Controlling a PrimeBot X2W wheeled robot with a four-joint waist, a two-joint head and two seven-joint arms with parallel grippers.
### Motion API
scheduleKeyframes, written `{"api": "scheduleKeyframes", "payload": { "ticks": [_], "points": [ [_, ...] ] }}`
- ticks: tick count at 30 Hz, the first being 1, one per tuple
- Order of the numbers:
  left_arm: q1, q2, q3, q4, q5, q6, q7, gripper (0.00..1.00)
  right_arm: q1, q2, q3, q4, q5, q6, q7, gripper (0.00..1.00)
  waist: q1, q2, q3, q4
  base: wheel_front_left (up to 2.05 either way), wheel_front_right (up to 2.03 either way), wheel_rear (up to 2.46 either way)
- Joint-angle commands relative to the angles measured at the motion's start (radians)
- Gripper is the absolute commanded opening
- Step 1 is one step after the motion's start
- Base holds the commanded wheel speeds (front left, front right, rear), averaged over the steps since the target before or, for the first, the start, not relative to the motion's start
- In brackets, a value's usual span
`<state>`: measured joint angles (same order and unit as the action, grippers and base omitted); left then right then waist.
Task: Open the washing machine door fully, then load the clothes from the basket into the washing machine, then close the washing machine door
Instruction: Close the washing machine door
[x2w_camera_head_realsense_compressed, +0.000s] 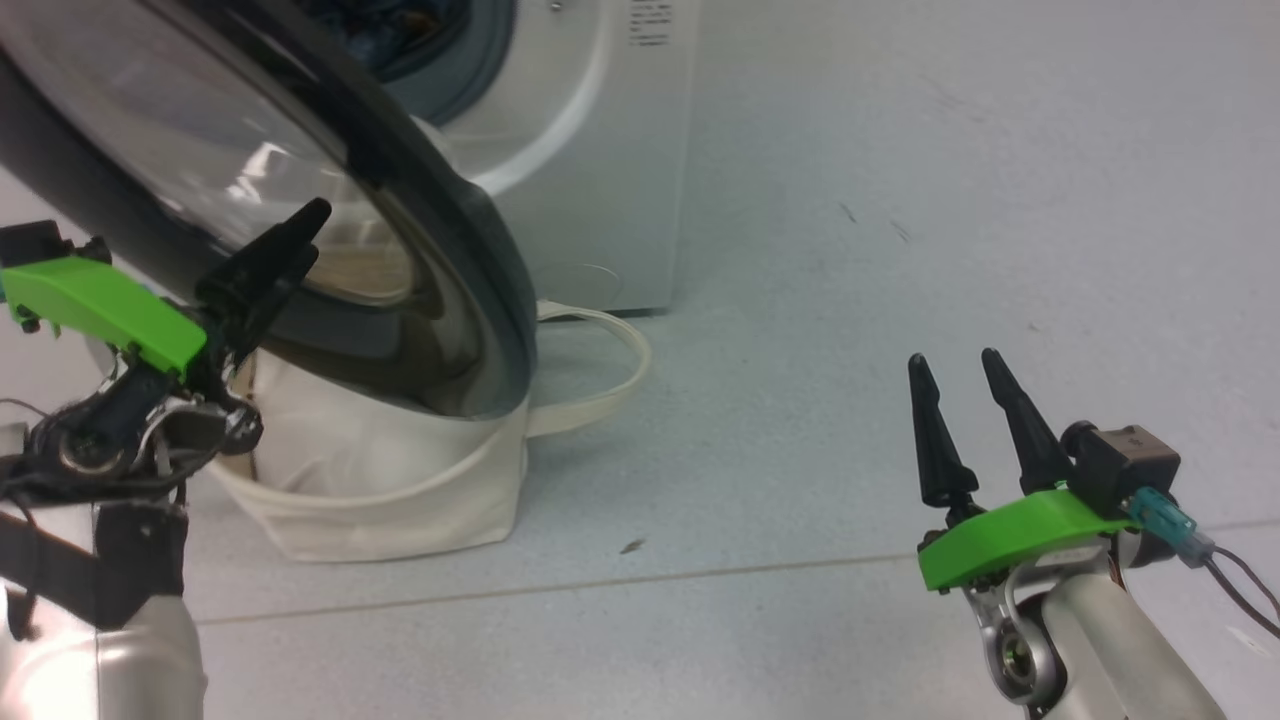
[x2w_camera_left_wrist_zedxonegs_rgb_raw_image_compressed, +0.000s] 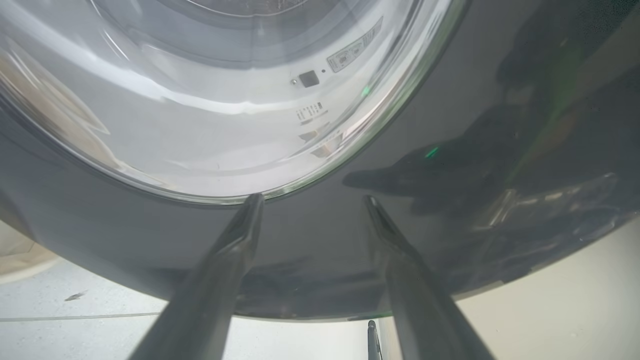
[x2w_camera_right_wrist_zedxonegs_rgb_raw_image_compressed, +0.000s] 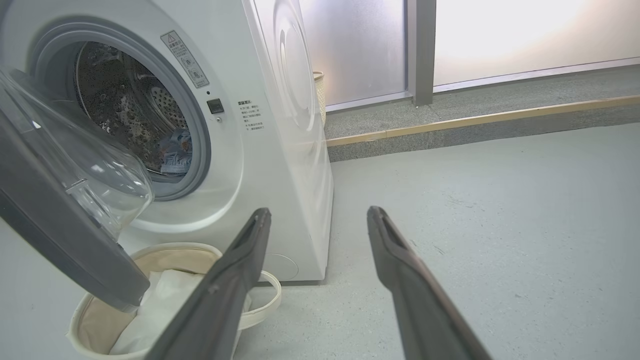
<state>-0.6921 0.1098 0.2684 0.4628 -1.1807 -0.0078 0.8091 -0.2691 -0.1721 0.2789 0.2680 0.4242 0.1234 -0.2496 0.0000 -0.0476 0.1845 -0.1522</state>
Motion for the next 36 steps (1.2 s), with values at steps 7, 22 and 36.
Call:
{"api": "scheduleKeyframes", "payload": {
  "ticks": [7,22,36],
  "points": [
    [0.079,0.081,-0.051,-0.048,0.156,-0.088,-0.116,1.0,-0.01,-0.026,0.034,-0.015,0.016,0.007,-0.012,1.0,0.0,0.0,-0.053,0.115,0.0,0.0,0.0],
    [0.173,0.226,-0.305,-0.062,0.387,-0.123,-0.61,1.0,-0.003,-0.047,0.033,-0.012,0.025,0.007,-0.012,1.0,0.0,0.0,-0.071,0.284,0.0,0.0,0.0],
    [0.19,0.309,-0.494,0.145,0.494,-0.123,-1.04,1.0,0.014,-0.05,0.029,-0.012,0.03,0.007,-0.012,1.0,0.0,0.0,-0.102,0.353,0.0,0.0,0.0]
  ]
}}
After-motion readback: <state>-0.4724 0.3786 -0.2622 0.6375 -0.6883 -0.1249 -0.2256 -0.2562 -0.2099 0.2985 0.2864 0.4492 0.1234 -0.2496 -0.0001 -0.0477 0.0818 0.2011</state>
